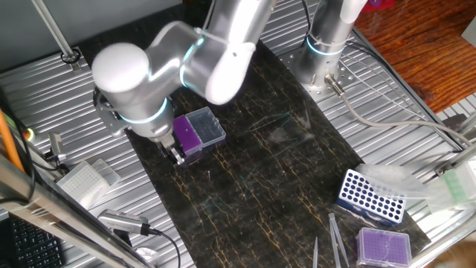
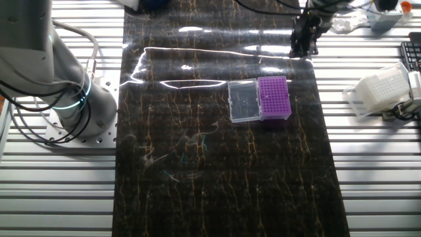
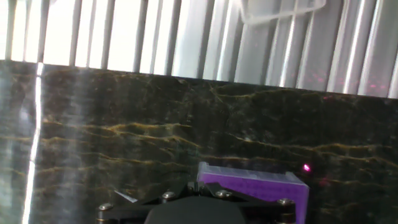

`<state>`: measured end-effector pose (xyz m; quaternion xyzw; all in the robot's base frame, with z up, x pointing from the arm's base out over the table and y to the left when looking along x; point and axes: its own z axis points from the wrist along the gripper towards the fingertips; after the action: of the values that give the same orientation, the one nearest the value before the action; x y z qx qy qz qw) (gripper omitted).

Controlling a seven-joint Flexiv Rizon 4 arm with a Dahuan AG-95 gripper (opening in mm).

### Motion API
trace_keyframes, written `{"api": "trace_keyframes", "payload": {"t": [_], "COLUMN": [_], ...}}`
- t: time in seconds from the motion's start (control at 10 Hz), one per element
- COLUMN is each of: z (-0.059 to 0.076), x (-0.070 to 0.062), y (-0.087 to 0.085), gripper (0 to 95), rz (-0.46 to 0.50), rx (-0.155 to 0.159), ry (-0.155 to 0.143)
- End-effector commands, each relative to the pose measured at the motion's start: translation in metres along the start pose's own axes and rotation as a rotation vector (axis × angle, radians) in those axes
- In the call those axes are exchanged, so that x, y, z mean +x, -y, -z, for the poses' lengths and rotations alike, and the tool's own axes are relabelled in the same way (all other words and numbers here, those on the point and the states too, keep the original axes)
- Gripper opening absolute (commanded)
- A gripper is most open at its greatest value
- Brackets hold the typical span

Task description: Insert a small pipette tip into the holder for small pipette tips

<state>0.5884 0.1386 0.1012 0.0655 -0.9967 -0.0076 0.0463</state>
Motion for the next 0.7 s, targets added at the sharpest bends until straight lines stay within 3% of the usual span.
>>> {"api": "trace_keyframes", "payload": {"t": [0.1,0.5,0.7], "z": [0.000,-0.007,-0.008], "x": [0.000,0.005,0.004], "y": [-0.007,-0.026,-0.027], "gripper": [0.0,0.0,0.0], "rz": [0.001,-0.031,-0.035], "rx": [0.003,0.002,-0.001], "ry": [0.001,0.002,0.002]}}
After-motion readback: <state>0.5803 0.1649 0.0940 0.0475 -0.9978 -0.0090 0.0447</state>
